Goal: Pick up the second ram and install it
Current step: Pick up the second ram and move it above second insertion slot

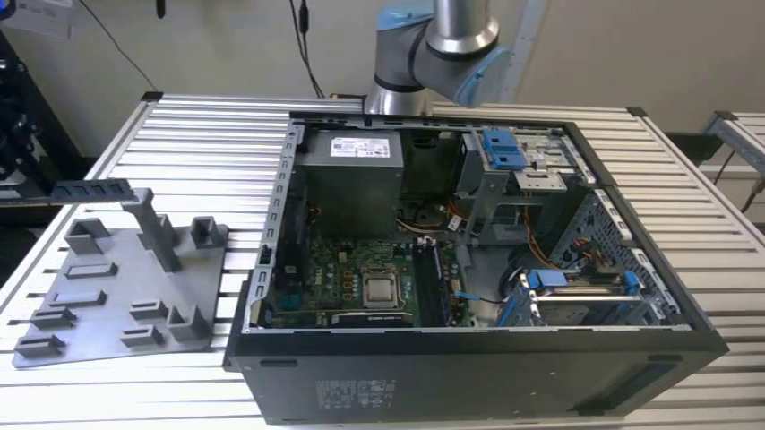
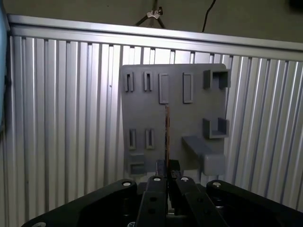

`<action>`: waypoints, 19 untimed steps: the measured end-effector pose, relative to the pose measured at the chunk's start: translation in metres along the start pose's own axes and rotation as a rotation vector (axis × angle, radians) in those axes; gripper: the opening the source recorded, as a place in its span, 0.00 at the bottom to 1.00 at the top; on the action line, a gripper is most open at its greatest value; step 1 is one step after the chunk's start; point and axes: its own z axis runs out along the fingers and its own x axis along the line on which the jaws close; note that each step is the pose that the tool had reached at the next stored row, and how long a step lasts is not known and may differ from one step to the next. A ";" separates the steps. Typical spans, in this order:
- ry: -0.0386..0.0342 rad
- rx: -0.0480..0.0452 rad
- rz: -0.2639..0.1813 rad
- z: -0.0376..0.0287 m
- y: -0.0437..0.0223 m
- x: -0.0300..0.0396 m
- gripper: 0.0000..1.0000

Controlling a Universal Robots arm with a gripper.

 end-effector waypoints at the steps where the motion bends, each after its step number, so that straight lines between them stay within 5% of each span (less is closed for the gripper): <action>1: 0.0000 -0.0002 0.000 0.0002 -0.0039 -0.0001 0.14; 19: 0.0008 -0.0127 0.001 0.0025 -0.0704 0.0005 0.14</action>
